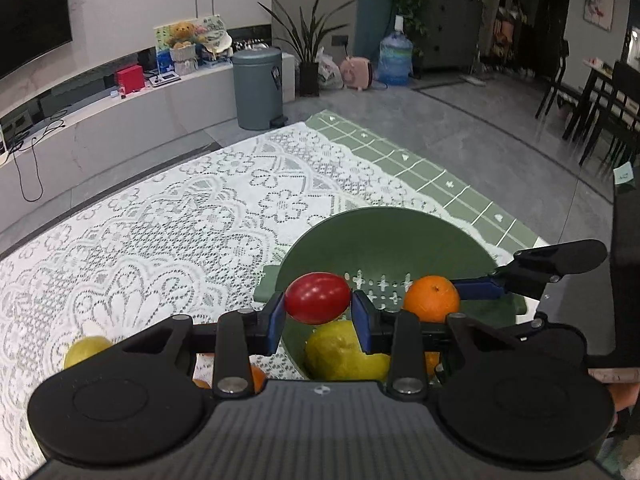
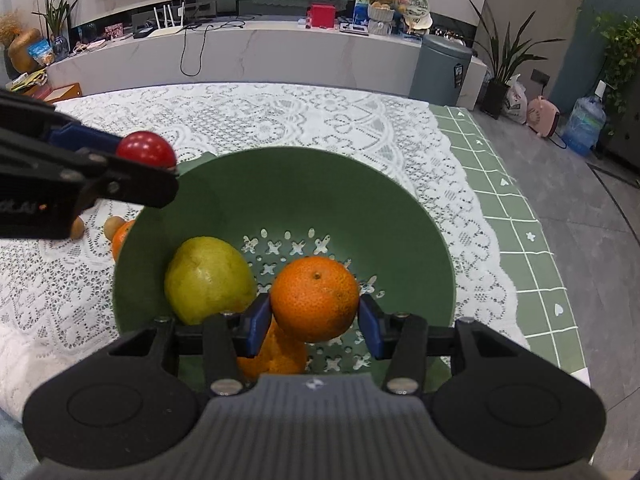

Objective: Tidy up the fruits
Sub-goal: 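Carry the tomato with the left tool while the right tool carries the orange over the colander, then lower the tomato into the colander and open the left tool while the right tool releases the orange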

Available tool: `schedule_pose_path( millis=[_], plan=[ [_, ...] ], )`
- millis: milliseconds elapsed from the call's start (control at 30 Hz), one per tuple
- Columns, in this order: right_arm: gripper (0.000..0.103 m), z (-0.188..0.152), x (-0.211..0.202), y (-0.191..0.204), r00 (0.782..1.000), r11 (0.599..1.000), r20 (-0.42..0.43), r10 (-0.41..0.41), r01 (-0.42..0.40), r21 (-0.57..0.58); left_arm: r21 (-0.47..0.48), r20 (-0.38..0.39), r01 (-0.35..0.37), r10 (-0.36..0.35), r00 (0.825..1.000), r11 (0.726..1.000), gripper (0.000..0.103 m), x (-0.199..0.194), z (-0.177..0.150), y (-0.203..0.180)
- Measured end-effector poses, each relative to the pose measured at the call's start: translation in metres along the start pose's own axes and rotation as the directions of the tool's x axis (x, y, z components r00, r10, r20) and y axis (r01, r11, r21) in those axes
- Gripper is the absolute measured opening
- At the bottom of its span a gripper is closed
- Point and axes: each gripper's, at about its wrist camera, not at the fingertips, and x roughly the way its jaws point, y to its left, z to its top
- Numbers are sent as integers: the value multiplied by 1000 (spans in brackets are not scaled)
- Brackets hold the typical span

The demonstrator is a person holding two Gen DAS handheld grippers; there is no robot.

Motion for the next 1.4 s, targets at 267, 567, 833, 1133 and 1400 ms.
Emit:
schedule_pose_path(
  millis=[267,567,833,1133,1400],
  plan=[
    [45,0,11,1,1000,1000,-28,-8,8,2,75,-84,0,6,996,997,40,28,14,-4],
    [45,2,18,-5,1000,999,-26,9,-8,41,145,-182,-15,41,982,989,40,60,21,-12],
    [45,2,23,0,1000,1000,-29,8,-8,6,155,-253,-16,56,966,988,40,82,22,-14],
    [46,2,21,1,1000,1000,-20,17,-17,8,161,-277,-12,57,959,987,43,88,21,-15],
    [50,2,16,0,1000,1000,9,19,-19,24,149,-277,-22,63,959,989,45,88,21,-16]
  ],
)
